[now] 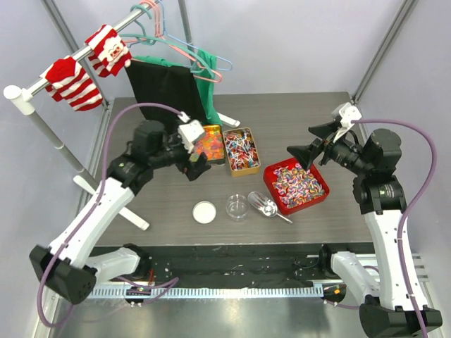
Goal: Pack the candies
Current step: Move the storage box to the center of the board.
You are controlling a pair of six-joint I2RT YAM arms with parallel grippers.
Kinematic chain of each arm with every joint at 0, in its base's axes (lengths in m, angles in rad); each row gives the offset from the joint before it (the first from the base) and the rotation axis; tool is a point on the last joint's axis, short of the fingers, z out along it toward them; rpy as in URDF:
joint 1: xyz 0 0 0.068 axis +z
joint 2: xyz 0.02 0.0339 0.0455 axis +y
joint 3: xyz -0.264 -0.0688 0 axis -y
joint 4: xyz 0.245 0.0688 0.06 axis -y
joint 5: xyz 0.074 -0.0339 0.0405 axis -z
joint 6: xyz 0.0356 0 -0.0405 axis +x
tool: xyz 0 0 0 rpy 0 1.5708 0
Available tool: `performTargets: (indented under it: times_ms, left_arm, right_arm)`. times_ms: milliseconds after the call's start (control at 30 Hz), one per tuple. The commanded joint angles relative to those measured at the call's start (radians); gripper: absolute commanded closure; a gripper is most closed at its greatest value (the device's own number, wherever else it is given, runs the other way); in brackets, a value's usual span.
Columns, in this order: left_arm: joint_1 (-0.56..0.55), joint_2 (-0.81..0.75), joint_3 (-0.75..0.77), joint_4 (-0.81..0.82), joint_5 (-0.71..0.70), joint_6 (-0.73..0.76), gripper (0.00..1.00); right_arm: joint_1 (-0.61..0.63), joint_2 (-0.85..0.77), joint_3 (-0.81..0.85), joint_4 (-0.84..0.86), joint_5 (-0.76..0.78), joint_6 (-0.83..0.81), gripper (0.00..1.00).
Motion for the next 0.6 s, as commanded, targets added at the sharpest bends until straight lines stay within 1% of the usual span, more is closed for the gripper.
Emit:
performTargets:
  times_ms: [0,33,100,133,167,233,300,333,400,533,567]
  left_arm:
    - [-0.093,0.091,-0.017,0.082,-0.261,0.114,0.02]
    - [-0.099,0.138,-0.022,0.105,-0.283,0.119,0.02]
    - [-0.102,0.183,-0.045,0.140,-0.340,0.145,0.03]
    - [-0.102,0.220,-0.054,0.184,-0.360,0.156,0.03]
    - [-0.102,0.241,-0.063,0.209,-0.404,0.172,0.03]
    - [-0.102,0.278,-0.085,0.240,-0.432,0.217,0.04]
    - [-0.102,0.336,-0.088,0.269,-0.459,0.231,0.06]
    - [-0.102,0.359,-0.088,0.275,-0.464,0.245,0.07]
    - [-0.100,0.413,-0.088,0.292,-0.464,0.255,0.12]
    - [-0.100,0.494,-0.088,0.332,-0.472,0.268,0.16]
    - [-0.100,0.511,-0.085,0.344,-0.476,0.268,0.20]
  right_arm:
    - [-0.004,-0.007,-0.004,0.067,0.035,-0.036,0.00]
    - [-0.003,-0.007,-0.007,0.067,0.035,-0.037,0.00]
    - [-0.001,-0.006,-0.012,0.068,0.029,-0.042,0.00]
    - [-0.003,-0.006,-0.012,0.068,0.026,-0.044,0.00]
    - [-0.001,-0.004,-0.015,0.068,0.021,-0.045,0.00]
    - [-0.004,-0.001,-0.019,0.068,0.013,-0.050,0.00]
    - [-0.003,0.002,-0.021,0.067,0.010,-0.053,0.00]
    - [-0.003,0.005,-0.023,0.068,0.007,-0.053,0.00]
    - [-0.001,0.006,-0.024,0.067,0.001,-0.053,0.00]
    - [-0.003,0.019,-0.030,0.070,-0.017,-0.054,0.00]
    - [-0.003,0.020,-0.030,0.071,-0.022,-0.051,0.00]
